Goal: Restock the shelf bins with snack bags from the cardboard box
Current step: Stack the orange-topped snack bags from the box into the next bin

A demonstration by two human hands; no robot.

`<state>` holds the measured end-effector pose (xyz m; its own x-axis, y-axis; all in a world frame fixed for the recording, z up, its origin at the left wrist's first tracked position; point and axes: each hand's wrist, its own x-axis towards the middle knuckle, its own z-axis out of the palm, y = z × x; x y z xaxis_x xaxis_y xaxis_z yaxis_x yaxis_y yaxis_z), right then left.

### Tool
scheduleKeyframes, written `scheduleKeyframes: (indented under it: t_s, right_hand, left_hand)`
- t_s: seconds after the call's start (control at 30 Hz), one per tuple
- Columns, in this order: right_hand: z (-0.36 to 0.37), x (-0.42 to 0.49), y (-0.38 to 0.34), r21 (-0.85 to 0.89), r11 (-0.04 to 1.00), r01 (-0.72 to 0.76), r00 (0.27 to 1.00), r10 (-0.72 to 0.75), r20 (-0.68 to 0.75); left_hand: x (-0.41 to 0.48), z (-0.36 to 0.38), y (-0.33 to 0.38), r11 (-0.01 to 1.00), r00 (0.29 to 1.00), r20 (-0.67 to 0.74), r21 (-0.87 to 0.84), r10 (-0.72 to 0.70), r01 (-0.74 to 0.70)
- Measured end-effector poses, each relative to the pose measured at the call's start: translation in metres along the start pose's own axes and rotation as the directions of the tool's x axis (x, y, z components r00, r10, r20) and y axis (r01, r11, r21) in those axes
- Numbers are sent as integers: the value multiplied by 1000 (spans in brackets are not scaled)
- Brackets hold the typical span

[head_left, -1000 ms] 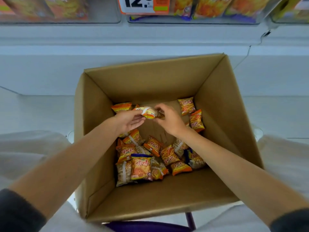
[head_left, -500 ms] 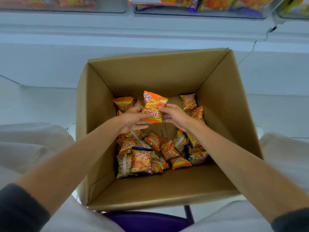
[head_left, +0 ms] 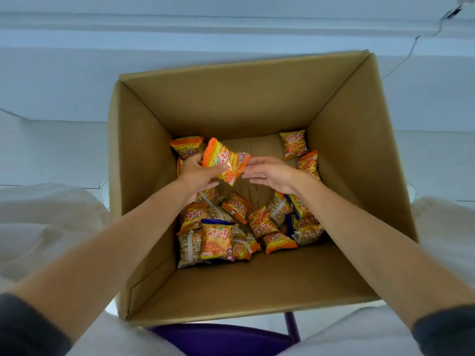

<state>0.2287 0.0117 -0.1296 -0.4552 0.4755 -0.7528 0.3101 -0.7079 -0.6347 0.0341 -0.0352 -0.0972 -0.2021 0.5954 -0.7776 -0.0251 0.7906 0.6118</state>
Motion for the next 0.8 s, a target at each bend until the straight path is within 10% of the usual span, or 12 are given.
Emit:
scheduleKeyframes:
  t_s: [0.2,0.47,0.57,0.7,0.8]
  right_hand:
    - [24,23,48,-819,574,25,996,52,67]
    - [32,41,76,-960,236,152,988,-67,139]
    - [17,42,69,-941,311,136,983,-162,88]
    - [-2,31,43,-599,796,92,982,-174,-80]
    - [-12,9,8,-233,964,128,982,-156,-105]
  left_hand:
    - [13,-13,-12,966,934,-341,258,108,-18]
    - [12,-16,-16,978,931,-352,209,99,-25]
    - [15,-17,-19,985,945,-321,170,63,-8]
    - [16,-16,-21,992,958,-280,123,69,-35]
    - [13,-14,-19,996,979,-193,73,72,-59]
